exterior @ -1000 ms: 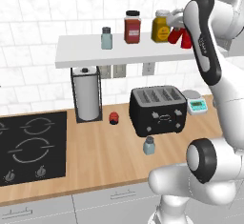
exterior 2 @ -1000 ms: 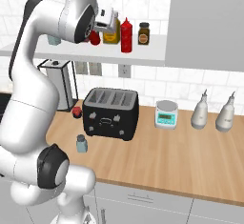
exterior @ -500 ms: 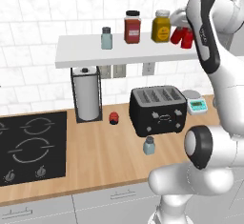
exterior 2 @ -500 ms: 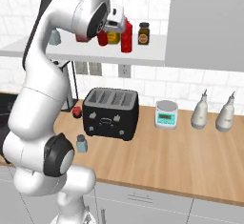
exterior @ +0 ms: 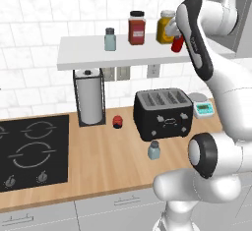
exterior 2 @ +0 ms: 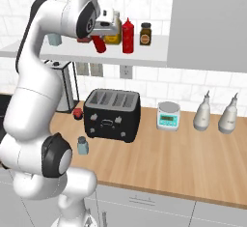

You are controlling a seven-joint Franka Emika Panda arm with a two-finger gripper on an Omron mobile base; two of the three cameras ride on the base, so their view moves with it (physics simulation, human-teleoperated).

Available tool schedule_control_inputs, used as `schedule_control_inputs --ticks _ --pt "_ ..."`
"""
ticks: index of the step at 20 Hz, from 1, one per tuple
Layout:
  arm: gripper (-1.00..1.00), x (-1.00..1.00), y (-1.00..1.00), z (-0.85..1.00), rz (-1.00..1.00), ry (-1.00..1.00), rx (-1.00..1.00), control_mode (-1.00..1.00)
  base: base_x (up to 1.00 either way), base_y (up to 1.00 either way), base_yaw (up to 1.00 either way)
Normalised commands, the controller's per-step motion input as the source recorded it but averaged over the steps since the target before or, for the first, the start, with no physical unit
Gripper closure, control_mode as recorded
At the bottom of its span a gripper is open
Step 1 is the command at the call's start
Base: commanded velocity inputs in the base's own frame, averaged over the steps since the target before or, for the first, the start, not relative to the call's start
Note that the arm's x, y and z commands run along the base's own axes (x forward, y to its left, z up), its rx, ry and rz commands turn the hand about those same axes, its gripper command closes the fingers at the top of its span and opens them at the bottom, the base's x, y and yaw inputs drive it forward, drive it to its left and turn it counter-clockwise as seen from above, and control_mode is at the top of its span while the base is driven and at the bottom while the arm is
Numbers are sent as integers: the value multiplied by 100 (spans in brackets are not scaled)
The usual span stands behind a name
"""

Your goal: Put the shaker and condiment bottle from the counter next to their counterparts in the cabinet.

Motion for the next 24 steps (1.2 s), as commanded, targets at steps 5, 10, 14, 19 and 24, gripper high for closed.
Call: schedule_control_inputs --ticks 5,10,14,19,24 --pt "100 16 4 0 2 0 0 -100 0 0 0" --pt "100 51 -31 0 7 11 2 -100 0 0 0" --pt "100 1 0 0 0 0 -1 -100 0 0 0" --pt "100 24 0 0 0 7 0 -100 0 0 0" --pt "100 9 0 -4 0 3 0 -100 0 0 0"
